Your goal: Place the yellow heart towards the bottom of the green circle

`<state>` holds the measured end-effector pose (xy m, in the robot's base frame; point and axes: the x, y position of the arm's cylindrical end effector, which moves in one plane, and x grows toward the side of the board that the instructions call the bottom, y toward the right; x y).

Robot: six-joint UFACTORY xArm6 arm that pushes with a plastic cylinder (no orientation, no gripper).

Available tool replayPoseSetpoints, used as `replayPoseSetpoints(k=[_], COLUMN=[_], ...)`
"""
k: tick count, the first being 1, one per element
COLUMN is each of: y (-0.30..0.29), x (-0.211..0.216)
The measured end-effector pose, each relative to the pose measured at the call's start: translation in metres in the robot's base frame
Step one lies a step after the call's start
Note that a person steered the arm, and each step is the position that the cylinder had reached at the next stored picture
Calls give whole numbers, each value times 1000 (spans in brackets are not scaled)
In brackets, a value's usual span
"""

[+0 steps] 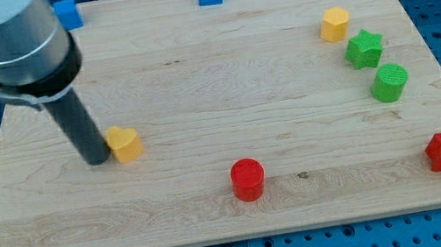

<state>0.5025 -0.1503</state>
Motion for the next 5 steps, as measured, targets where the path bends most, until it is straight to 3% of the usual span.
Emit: replayPoseSetpoints(k=[1,4,5], y=[46,73,109], x=[-1,-26,-26])
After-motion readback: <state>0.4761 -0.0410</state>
